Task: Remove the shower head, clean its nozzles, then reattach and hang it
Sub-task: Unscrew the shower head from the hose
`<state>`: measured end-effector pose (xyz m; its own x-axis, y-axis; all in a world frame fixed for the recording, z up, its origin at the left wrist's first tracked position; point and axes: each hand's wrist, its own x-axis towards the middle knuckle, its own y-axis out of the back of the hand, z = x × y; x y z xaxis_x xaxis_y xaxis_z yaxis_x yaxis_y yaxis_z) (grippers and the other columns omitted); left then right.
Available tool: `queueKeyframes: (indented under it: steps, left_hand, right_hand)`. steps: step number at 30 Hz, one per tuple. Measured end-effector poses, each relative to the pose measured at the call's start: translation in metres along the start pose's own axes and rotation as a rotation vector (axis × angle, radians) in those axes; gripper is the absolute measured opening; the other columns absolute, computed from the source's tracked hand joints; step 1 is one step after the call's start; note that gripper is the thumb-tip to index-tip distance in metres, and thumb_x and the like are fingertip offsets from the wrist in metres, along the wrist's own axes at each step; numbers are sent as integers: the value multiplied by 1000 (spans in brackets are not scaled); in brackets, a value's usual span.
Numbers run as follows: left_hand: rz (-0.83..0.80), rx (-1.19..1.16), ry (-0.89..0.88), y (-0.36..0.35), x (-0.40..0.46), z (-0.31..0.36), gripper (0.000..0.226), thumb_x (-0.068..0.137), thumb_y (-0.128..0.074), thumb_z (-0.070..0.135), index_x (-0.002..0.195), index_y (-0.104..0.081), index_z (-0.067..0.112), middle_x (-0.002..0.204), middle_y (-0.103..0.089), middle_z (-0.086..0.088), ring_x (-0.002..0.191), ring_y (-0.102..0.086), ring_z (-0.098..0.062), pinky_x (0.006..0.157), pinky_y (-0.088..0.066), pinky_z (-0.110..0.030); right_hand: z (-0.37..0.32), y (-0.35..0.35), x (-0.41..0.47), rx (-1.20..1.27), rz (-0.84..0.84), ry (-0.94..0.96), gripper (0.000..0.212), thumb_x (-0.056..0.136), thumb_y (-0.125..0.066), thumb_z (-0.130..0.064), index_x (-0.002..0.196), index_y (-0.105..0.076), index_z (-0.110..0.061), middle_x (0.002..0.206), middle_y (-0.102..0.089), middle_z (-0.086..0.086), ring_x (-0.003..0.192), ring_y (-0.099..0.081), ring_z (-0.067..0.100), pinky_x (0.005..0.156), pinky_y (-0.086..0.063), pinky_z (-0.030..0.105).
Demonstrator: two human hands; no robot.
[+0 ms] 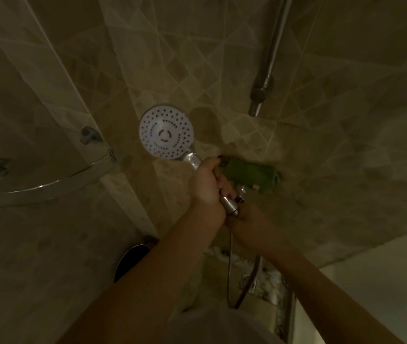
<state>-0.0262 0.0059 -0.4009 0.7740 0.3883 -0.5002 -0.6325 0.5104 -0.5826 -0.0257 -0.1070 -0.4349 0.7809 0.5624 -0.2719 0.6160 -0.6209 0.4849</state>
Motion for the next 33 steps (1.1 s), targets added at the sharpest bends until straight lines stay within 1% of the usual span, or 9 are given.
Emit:
queueKeyframes:
  steps: [4, 7, 9, 14, 17, 22, 24, 28, 33]
  left_hand:
    - [107, -93, -33, 8, 1, -12, 54, 93, -56, 13, 41, -41, 19, 39, -36, 2, 29, -34, -12, 35, -33, -17]
    - [-135, -132, -16, 22, 1, -10, 36, 86, -56, 16, 52, -45, 17, 45, -37, 2, 37, -37, -13, 42, -37, -21]
    - [-352, -133, 20, 28, 3, -5, 27, 81, -57, 26, 56, -53, 15, 48, -40, 2, 42, -42, -13, 47, -39, -23]
    - [-598, -111, 131, 27, 15, 2, 45, 90, -45, 24, 46, -45, 17, 34, -33, 6, 30, -26, -8, 39, -26, -19]
    - [-373, -24, 129, 19, 19, -4, 53, 93, -43, 19, 41, -34, 21, 32, -24, 6, 26, -19, -10, 37, -20, -16]
    - [233, -69, 21, 13, 24, -22, 38, 94, -58, 18, 60, -42, 19, 44, -37, 5, 36, -35, -12, 40, -32, -24]
    - [222, -129, -8, 16, 23, -26, 38, 91, -62, 14, 58, -43, 17, 44, -39, 4, 36, -37, -12, 41, -36, -24]
    - [-27, -182, 29, 27, 28, -20, 29, 86, -58, 11, 60, -46, 16, 49, -40, 2, 40, -42, -13, 43, -39, -22]
    - [-470, -153, 98, 52, 38, -14, 30, 86, -58, 39, 76, -69, 14, 61, -49, 1, 55, -54, -16, 57, -48, -30]
  right_hand:
    - [14, -3, 2, -307, 72, 97, 19, 89, -57, -24, 95, -65, -8, 85, -68, 12, 77, -65, 26, 69, -52, 41]
    - [15, 6, 3, 78, -156, 31, 14, 83, -65, -29, 77, -66, -16, 66, -63, 16, 57, -60, 21, 52, -51, 40]
    - [17, 11, 4, 407, -385, -139, 29, 74, -73, -32, 56, -53, -22, 45, -41, 3, 35, -37, 13, 34, -30, 22]
    - [19, 13, 10, 643, -671, -297, 26, 71, -72, -29, 61, -49, -26, 47, -27, -5, 33, -19, 6, 34, -18, 12]
    - [20, 12, 11, 532, -545, -274, 28, 77, -70, -28, 58, -50, -25, 46, -35, -2, 31, -28, 10, 35, -18, 18]
    - [26, -12, 10, -643, 180, 22, 20, 93, -53, -31, 98, -59, -12, 87, -67, 11, 77, -66, 30, 58, -47, 33]
    - [29, -15, 13, -589, 209, 58, 23, 93, -53, -30, 103, -59, -10, 92, -68, 12, 80, -66, 31, 64, -52, 38]
    - [25, 4, 25, 4, -133, -34, 17, 89, -65, -18, 90, -63, -2, 77, -65, 16, 63, -64, 21, 57, -52, 39]
    - [27, 22, 27, 413, -660, -270, 42, 81, -65, -26, 49, -38, -23, 45, -32, -4, 34, -24, 9, 36, -17, 18]
